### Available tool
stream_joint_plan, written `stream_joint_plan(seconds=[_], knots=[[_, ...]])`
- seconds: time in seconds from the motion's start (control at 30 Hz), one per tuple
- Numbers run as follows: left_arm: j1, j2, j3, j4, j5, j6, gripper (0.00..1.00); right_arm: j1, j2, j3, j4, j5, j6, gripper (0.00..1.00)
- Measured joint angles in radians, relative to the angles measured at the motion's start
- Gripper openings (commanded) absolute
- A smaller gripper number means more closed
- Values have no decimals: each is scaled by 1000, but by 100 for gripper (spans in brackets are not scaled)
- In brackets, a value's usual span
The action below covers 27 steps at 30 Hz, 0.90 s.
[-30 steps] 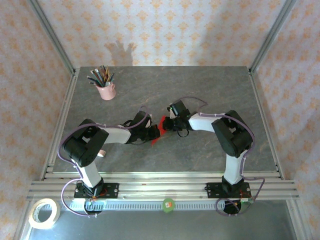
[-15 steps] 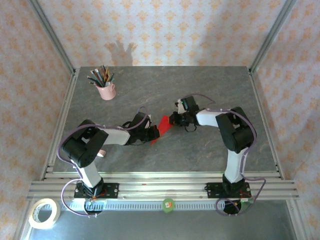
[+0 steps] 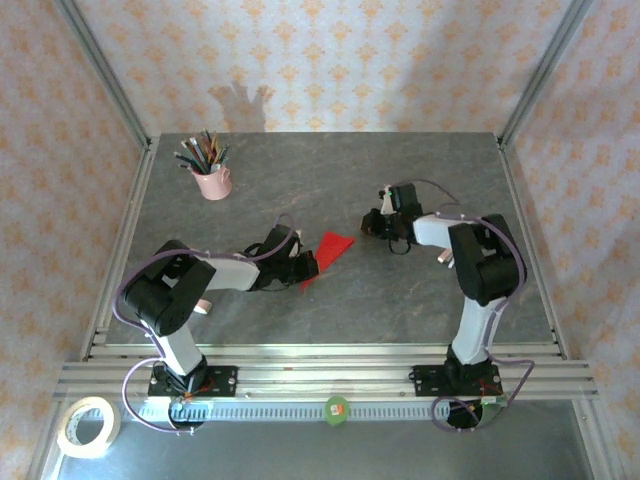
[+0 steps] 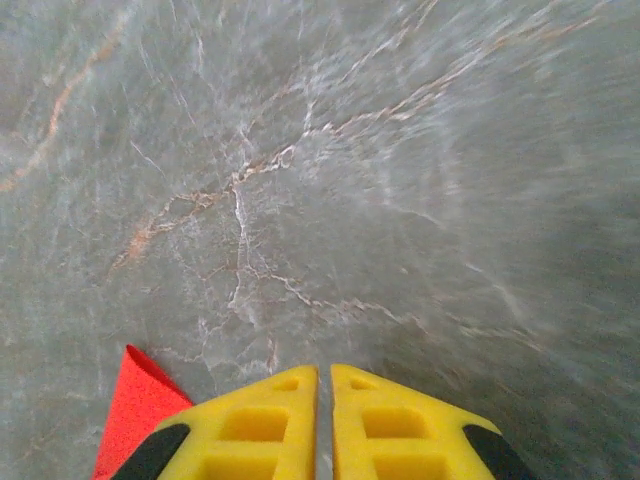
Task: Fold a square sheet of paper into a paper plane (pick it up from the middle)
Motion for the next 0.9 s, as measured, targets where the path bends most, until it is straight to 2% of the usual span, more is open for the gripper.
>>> stream_joint_plan(seconds=[0.1, 0.2, 0.47, 0.63, 0.9], knots=[[0, 0, 6, -8, 0, 0, 3, 8, -86, -36, 3, 16, 20, 11], [0, 0, 13, -19, 1, 0, 4, 65, -121, -52, 15, 15, 48, 4], [0, 0, 33, -59, 2, 8, 5, 214, -51, -78, 43, -64, 106, 0], [0, 0, 42, -78, 7, 18, 6, 230, 17, -60, 44, -82, 109, 0], [0, 0, 48, -72, 39, 18, 9, 229, 42, -32, 38, -83, 105, 0]])
